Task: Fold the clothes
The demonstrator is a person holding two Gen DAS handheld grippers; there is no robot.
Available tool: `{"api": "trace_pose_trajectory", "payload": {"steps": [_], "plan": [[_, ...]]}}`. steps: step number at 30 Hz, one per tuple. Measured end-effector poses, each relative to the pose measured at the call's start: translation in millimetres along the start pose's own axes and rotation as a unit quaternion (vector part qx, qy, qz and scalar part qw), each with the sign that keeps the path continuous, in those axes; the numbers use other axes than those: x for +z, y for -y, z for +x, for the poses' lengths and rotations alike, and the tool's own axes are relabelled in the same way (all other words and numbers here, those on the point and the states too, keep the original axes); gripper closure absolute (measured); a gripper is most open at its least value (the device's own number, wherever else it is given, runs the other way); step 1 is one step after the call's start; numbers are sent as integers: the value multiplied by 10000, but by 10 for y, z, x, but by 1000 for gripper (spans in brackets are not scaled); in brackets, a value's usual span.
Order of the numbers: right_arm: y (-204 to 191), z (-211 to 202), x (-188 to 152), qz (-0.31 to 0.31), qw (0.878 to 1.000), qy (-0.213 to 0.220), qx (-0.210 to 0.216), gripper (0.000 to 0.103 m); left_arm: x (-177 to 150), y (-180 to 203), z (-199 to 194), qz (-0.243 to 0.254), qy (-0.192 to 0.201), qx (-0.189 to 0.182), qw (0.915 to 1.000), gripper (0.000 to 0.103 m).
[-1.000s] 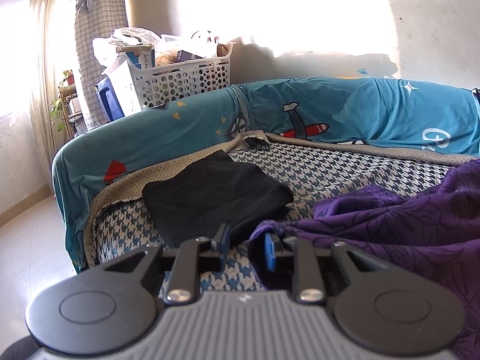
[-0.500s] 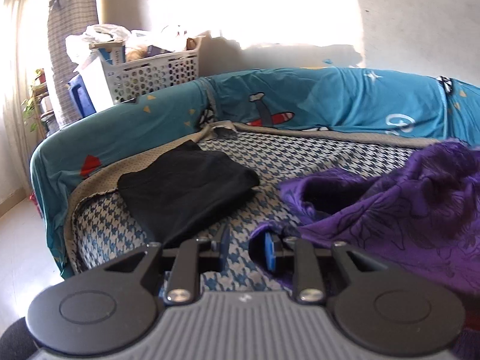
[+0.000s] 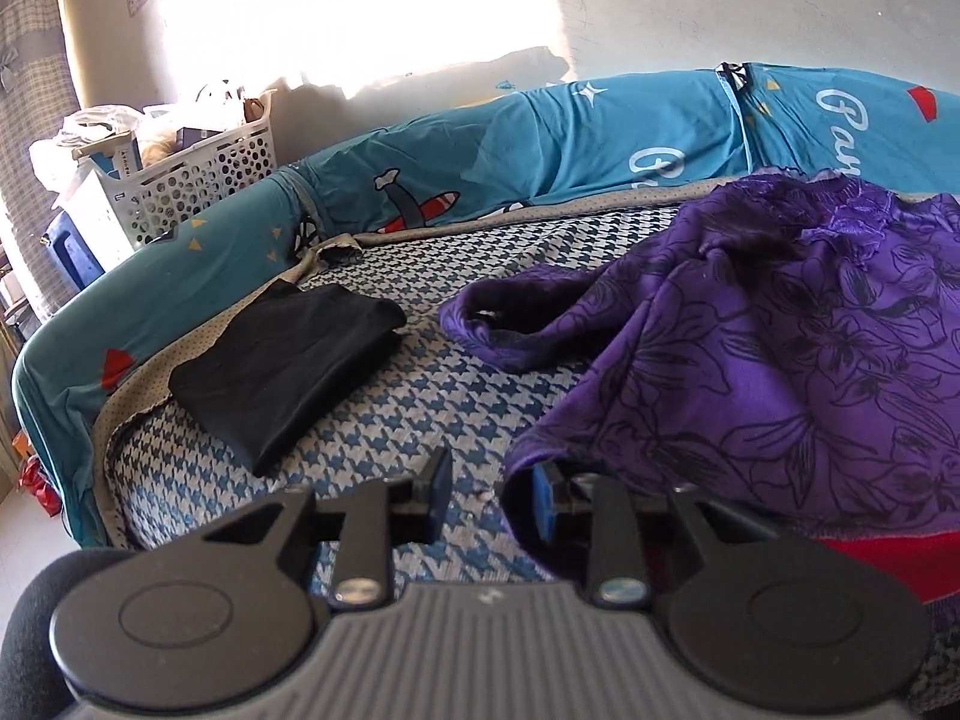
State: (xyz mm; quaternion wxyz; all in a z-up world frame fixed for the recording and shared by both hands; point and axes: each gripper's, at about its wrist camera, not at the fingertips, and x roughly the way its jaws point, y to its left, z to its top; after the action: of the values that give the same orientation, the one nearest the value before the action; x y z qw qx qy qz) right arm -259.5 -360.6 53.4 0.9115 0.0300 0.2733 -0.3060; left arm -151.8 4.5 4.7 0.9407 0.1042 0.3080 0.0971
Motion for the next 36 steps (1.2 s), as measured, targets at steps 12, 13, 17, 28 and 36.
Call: {"api": "trace_pose_trajectory", "payload": {"steps": [12,13,17,28,36], "plan": [[3,-27,-57,-562,9966,-530,301,49,54,-103,-152,-236,257,-14,9994,49],[3,-44,-69,-583,9961,-587,306,49,75,-96,-158,-226,305,-18,9993,46],[130,-161,-86,-490,9970,-573,198,48,193,-84,-168,-251,502,-15,9984,39],[-353,28,-173,-371,9839,-423,1698,46,382,175,41,127,330,-767,9964,26],[-883,432,-359,-609,9665,-776,2371,46,135,542,181,768,-187,-1433,9865,26]]}}
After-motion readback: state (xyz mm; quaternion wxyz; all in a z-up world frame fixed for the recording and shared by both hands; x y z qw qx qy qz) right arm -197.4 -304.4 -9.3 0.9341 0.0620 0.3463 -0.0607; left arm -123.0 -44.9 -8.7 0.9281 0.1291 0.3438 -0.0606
